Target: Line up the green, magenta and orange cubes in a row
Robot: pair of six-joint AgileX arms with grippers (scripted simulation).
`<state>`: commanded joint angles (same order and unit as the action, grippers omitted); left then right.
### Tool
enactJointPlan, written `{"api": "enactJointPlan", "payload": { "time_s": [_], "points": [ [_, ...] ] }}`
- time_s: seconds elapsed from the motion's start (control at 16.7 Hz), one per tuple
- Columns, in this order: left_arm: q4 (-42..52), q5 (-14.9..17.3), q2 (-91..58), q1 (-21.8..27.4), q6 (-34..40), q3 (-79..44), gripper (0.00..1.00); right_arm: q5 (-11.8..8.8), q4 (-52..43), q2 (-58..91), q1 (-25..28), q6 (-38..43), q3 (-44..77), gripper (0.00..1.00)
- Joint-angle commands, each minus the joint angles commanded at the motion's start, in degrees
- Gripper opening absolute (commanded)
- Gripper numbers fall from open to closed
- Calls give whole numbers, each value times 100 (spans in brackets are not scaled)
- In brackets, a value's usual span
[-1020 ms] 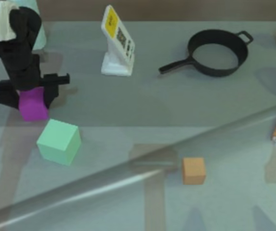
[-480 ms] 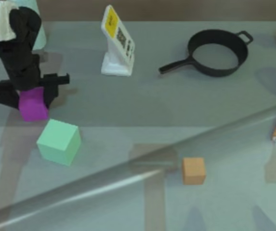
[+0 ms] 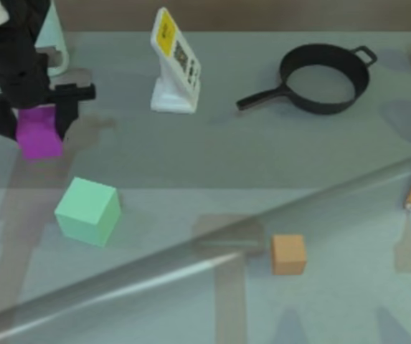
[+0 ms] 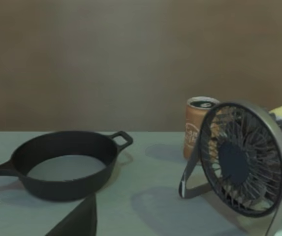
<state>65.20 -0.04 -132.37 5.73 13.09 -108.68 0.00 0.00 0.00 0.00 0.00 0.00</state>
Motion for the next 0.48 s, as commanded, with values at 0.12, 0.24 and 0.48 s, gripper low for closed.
{"api": "enactJointPlan", "payload": {
  "time_s": [0.12, 0.24, 0.48],
  "points": [
    [284, 1, 93, -32, 9, -181, 0, 0, 0, 0, 0, 0, 0, 100],
    [343, 2, 117, -40, 11, -222, 0, 0, 0, 0, 0, 0, 0, 100],
    [337, -1, 97, 75, 81, -212, 0, 0, 0, 0, 0, 0, 0, 100]
  ]
}}
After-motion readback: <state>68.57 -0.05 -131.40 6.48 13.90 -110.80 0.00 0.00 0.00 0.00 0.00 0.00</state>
